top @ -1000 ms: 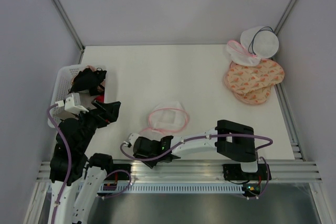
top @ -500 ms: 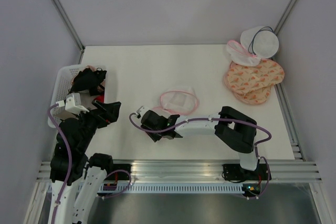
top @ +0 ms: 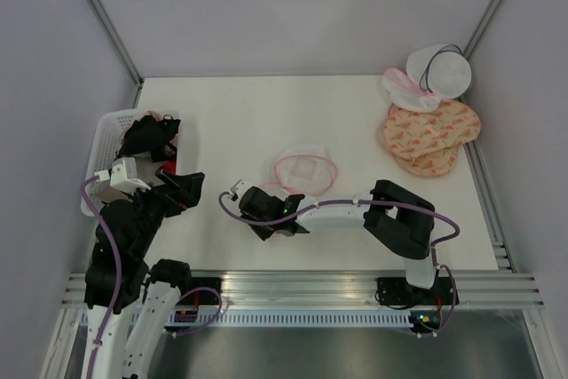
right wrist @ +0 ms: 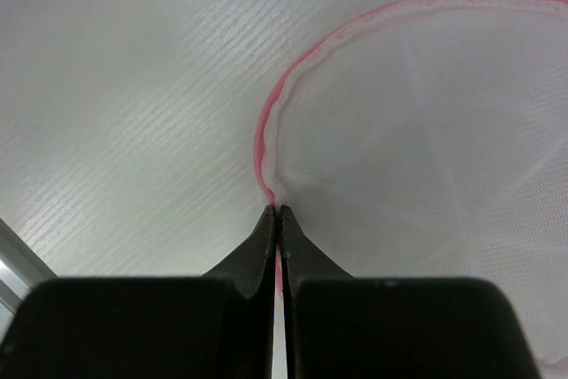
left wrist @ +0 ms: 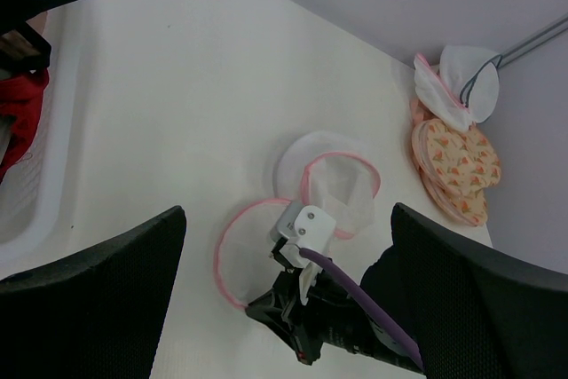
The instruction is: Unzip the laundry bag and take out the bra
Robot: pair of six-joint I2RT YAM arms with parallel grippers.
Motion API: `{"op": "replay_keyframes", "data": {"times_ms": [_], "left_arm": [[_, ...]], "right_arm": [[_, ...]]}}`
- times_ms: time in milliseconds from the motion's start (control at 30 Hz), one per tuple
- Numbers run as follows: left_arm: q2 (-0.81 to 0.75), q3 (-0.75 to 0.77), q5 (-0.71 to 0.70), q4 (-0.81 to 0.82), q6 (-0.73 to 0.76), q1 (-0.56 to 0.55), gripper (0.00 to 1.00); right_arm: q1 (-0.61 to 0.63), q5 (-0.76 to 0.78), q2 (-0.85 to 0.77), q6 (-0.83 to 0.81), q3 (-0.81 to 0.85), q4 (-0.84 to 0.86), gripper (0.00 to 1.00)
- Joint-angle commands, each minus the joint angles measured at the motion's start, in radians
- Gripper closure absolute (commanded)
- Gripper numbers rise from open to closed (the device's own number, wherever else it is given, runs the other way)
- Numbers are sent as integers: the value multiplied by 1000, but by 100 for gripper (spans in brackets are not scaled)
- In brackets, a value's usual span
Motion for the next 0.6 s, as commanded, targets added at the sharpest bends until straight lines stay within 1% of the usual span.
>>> {"op": "replay_keyframes", "data": {"times_ms": [0, 133, 167, 300, 333, 400, 433, 500, 533, 567], "left_arm": [[-9, -1, -12, 7, 27, -3, 0], [-11, 1, -4, 5, 23, -3, 0], [-11, -1, -2, 5, 23, -3, 0], [-11, -7, 18, 7, 19, -3, 0], [-11, -8, 22, 5, 19, -3, 0], [-9, -14, 45, 7, 16, -3, 0], [-3, -16, 57, 11, 16, -3, 0], [6, -34, 108, 30, 11, -3, 0], [15, -42, 129, 37, 10, -3, 0], [20, -59, 148, 43, 8, -3, 0]], "right_arm": [[2, -33, -60, 6, -23, -40, 99], [0, -89, -214, 27, -28, -22, 100], [-6, -98, -276, 33, -25, -15, 99], [-52, -126, -436, 114, -46, 58, 100], [-84, -130, -491, 137, -54, 98, 100], [-129, -132, -533, 217, -78, 133, 100], [-184, -133, -563, 257, -86, 164, 100], [-242, -132, -579, 359, -103, 173, 100], [-303, -132, -582, 393, -109, 170, 100], [-334, -132, -581, 422, -118, 166, 100]]}}
